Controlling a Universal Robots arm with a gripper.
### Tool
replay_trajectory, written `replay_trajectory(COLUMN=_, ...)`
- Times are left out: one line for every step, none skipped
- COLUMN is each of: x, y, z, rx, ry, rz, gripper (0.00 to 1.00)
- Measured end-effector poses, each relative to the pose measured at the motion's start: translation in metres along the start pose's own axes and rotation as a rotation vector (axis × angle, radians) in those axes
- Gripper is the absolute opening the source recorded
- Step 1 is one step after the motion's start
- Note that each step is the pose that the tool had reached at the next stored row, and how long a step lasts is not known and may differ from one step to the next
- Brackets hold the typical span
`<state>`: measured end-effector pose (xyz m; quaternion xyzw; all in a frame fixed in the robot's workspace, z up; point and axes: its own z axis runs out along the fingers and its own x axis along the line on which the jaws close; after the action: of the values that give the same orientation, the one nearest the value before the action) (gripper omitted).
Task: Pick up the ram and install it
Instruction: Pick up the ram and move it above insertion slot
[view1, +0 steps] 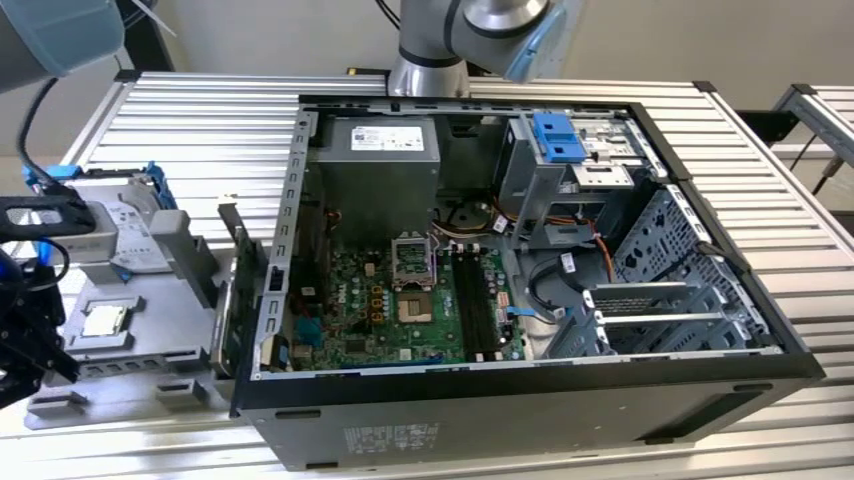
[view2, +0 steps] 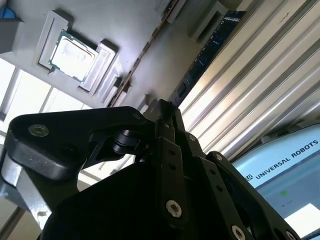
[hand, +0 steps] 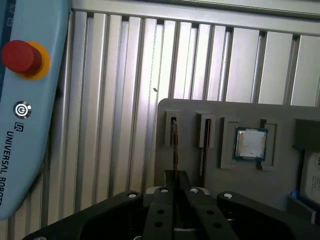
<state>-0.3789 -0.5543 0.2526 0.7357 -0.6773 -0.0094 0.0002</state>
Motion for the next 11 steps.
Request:
replay_trajectory(x=0.0, y=0.0, z=-0.0013, rx=0.0, ry=0.0, rz=0.0, gripper=0.0)
replay_trajectory(x=0.0, y=0.0, z=-0.0026, rx=-0.0001, ry=0.0001, rz=0.001, gripper=0.0)
replay_trajectory(x=-0.0001, y=0.0, z=-0.0037, rx=-0.0001, ry=0.0, rz=0.004, gripper=0.0)
replay_trajectory(x=-0.0001, y=0.0001, z=-0.0049, rx=0.0001, ry=0.0, rz=0.006, gripper=0.0)
replay_trajectory(x=-0.0001, y=0.0001, z=-0.0065, rx=0.0001, ry=-0.0001, rz=0.008, gripper=0.0)
replay_trajectory(x=-0.0001, y=0.0001, z=-0.0082, rx=0.0, ry=0.0, rz=0.01, gripper=0.0)
replay_trajectory(x=-0.0001, y=0.0001, z=-0.0098, rx=0.0001, ry=-0.0001, rz=0.012, gripper=0.0)
replay_trajectory(x=-0.0001, y=0.0001, z=-0.0115, rx=0.0, ry=0.0, rz=0.015, gripper=0.0)
replay_trajectory(x=-0.0002, y=0.0002, z=-0.013, rx=0.0002, ry=-0.0002, rz=0.017, gripper=0.0)
replay_trajectory(x=-0.0002, y=0.0002, z=-0.0146, rx=0.0002, ry=-0.0002, rz=0.019, gripper=0.0)
replay_trajectory(x=-0.0002, y=0.0002, z=-0.0162, rx=0.0001, ry=-0.0002, rz=0.022, gripper=0.0)
